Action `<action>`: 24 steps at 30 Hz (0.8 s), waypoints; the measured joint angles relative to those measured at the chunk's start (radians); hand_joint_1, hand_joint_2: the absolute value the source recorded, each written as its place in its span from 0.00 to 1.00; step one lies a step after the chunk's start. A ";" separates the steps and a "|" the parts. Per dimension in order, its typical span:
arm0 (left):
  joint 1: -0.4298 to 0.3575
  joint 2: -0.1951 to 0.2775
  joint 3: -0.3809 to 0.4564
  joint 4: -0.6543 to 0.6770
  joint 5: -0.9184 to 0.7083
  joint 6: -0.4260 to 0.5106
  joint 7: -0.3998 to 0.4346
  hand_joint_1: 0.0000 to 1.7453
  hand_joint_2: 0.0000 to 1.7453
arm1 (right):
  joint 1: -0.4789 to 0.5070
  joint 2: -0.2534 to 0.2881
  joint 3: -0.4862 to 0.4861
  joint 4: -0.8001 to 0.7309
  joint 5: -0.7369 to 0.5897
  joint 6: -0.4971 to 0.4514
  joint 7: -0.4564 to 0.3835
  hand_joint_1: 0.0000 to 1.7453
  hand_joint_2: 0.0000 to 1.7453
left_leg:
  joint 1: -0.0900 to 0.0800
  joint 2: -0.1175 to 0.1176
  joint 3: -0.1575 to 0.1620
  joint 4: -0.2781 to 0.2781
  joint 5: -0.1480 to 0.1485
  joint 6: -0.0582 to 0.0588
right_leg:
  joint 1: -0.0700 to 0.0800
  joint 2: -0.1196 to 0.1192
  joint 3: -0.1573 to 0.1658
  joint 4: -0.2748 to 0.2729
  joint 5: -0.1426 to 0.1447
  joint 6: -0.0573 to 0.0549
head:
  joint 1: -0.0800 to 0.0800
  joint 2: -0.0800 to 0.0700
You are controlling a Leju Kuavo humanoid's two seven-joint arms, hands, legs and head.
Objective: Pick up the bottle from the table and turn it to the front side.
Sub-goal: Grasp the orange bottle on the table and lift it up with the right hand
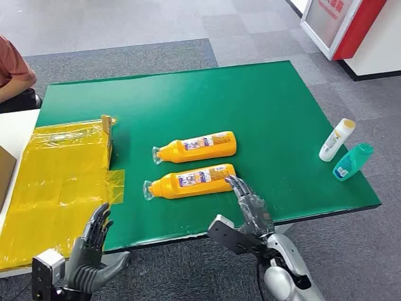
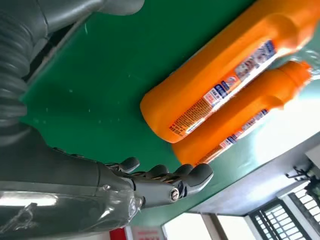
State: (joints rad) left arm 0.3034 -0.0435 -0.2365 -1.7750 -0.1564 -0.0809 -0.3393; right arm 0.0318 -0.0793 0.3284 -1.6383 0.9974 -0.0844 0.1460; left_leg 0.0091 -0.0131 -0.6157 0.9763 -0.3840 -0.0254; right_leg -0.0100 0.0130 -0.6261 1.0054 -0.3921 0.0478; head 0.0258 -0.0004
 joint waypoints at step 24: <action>-0.082 -0.036 -0.002 0.044 0.000 -0.055 0.027 0.00 1.00 | -0.351 0.002 0.167 0.372 0.350 0.085 0.157 0.00 1.00 | 0.000 0.000 -0.001 0.000 0.003 0.000 | 0.000 0.000 -0.001 0.000 0.002 0.001 | 0.000 0.000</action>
State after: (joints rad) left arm 0.2211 -0.0795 -0.2388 -1.7312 -0.1561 -0.1363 -0.3124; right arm -0.3196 -0.0771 0.4957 -1.2659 1.3470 0.0004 0.3031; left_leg 0.0091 -0.0133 -0.6170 0.9763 -0.3809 -0.0251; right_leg -0.0100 0.0128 -0.6269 1.0055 -0.3896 0.0485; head 0.0256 -0.0004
